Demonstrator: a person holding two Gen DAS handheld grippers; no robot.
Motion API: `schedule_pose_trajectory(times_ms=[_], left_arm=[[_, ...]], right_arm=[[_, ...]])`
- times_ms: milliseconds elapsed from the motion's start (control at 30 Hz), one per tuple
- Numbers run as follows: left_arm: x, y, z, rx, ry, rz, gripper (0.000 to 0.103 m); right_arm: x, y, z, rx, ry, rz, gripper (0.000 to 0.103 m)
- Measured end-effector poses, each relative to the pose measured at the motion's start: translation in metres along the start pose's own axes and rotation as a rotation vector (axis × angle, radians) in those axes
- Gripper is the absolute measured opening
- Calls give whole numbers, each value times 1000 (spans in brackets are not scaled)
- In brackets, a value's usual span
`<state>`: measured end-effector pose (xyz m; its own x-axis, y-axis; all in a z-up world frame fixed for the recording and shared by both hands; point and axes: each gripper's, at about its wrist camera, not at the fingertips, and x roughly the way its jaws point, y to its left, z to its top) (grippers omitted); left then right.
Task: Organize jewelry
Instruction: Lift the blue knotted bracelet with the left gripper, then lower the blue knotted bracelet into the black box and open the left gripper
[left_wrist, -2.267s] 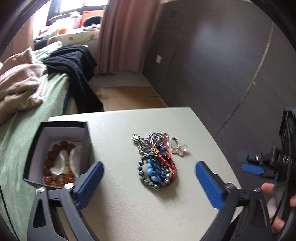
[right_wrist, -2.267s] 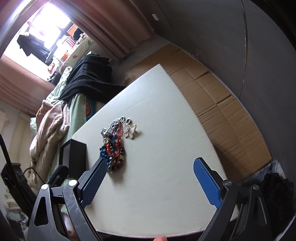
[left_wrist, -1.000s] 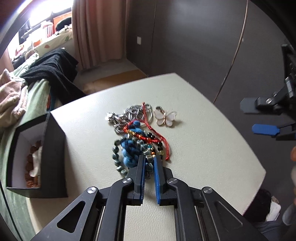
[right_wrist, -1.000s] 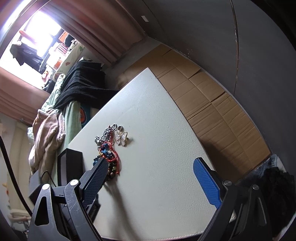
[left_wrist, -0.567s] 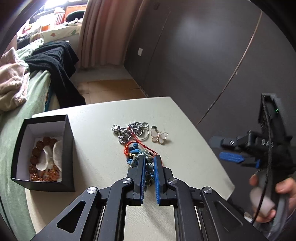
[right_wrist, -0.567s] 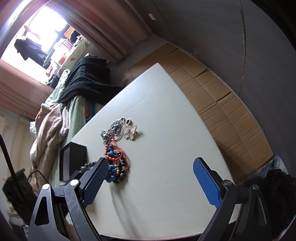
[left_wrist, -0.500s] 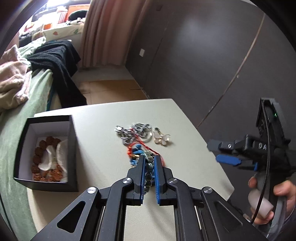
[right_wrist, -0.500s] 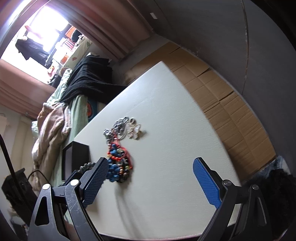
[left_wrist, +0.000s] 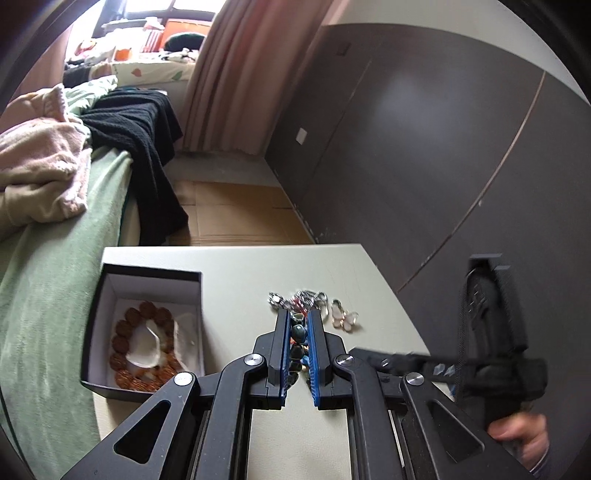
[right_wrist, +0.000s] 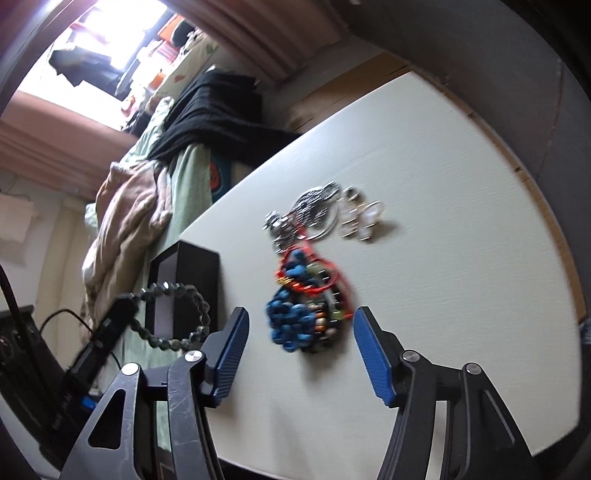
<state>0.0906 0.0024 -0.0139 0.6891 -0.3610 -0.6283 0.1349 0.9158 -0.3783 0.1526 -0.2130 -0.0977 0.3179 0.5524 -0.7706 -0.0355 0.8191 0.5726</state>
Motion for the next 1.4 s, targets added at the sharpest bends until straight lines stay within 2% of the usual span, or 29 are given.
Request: schedule_pose_trajectory(times_ms=[267, 300, 433, 500, 533, 567, 967, 1167, 1233, 1267, 1300, 1333, 1367, 1400], left_arm=[[-15, 20, 8, -47, -41, 1, 9], [-19, 22, 9, -50, -47, 2, 9], [-26, 25, 10, -52, -59, 10, 9], [-29, 27, 9, -55, -63, 12, 9], [-31, 27, 9, -56, -65, 12, 9], [-33, 27, 8, -57, -69, 12, 9], [-56, 41, 8, -109, -134, 38, 9], [-54, 50, 11, -115, -157, 89, 9], [-51, 55, 14, -127, -143, 100, 12], [-49, 58, 16, -137, -129, 103, 20], [-46, 63, 18, -156, -113, 109, 38], [-45, 67, 18, -172, -111, 112, 50], [-47, 72, 19, -191, -125, 117, 68], [-51, 77, 19, -208, -151, 128, 77]], right_arm=[[36, 23, 3, -67, 36, -64, 57], [42, 26, 3, -79, 50, -71, 54], [59, 34, 0, -139, 86, -146, 29], [58, 36, -1, -159, 73, -150, 24], [54, 37, -1, -158, 68, -139, 17], [49, 37, -1, -153, 58, -115, 16], [-7, 42, -3, -54, -88, 223, 16], [-5, 71, -4, -57, -137, 333, 16], [-1, 77, -4, -58, -136, 354, 16], [3, 82, -4, -59, -134, 369, 16], [5, 84, -5, -58, -132, 380, 16], [9, 89, -5, -54, -130, 397, 16], [12, 92, -5, -52, -129, 410, 16], [16, 96, -4, -49, -129, 428, 16]])
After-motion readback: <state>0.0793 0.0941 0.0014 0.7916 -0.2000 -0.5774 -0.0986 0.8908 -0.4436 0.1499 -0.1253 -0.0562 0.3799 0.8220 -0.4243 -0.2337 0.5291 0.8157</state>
